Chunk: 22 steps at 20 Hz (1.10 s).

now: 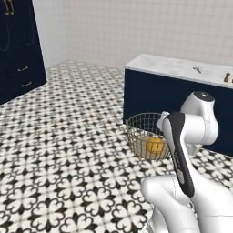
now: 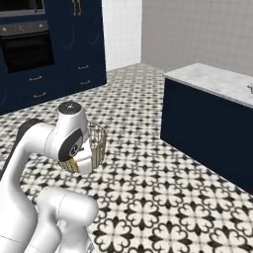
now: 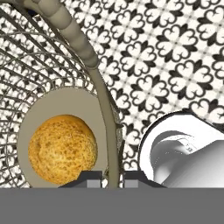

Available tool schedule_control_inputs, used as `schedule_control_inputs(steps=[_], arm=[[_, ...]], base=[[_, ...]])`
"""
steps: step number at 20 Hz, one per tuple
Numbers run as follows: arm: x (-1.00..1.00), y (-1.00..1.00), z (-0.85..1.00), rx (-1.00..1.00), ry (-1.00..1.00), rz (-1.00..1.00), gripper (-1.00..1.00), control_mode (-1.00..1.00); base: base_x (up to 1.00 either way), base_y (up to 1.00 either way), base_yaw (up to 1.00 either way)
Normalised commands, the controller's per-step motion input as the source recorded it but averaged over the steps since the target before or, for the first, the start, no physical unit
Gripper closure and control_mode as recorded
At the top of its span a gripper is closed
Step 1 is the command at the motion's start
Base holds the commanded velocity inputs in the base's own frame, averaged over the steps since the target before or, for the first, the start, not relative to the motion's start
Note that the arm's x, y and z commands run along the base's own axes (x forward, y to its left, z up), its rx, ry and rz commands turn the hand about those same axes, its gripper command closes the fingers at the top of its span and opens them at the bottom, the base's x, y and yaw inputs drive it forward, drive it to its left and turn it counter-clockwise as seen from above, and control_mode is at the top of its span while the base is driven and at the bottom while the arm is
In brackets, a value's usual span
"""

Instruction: Open the cabinet, pick up the bread from the cabinet and place it in the basket. Then move the basket to the dining counter.

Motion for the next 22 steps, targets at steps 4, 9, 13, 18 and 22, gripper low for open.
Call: schedule_control_inputs(steps=[4, 9, 13, 18, 22], arm=[[0.00, 0.00, 0.00, 0.00, 0.00, 0.00, 1.00, 1.00], [0.00, 0.00, 0.00, 0.00, 0.00, 0.00, 1.00, 1.00], [0.00, 0.00, 0.00, 0.00, 0.00, 0.00, 1.00, 1.00], [0.00, 0.00, 0.00, 0.00, 0.00, 0.00, 1.00, 1.00], [0.00, 0.00, 0.00, 0.00, 0.00, 0.00, 1.00, 1.00]], base=[[1.00, 0.06, -0.39], [1.00, 0.13, -0.27], [1.00, 0.60, -0.39], [1.00, 0.86, -0.52], [1.00, 0.84, -0.59]])
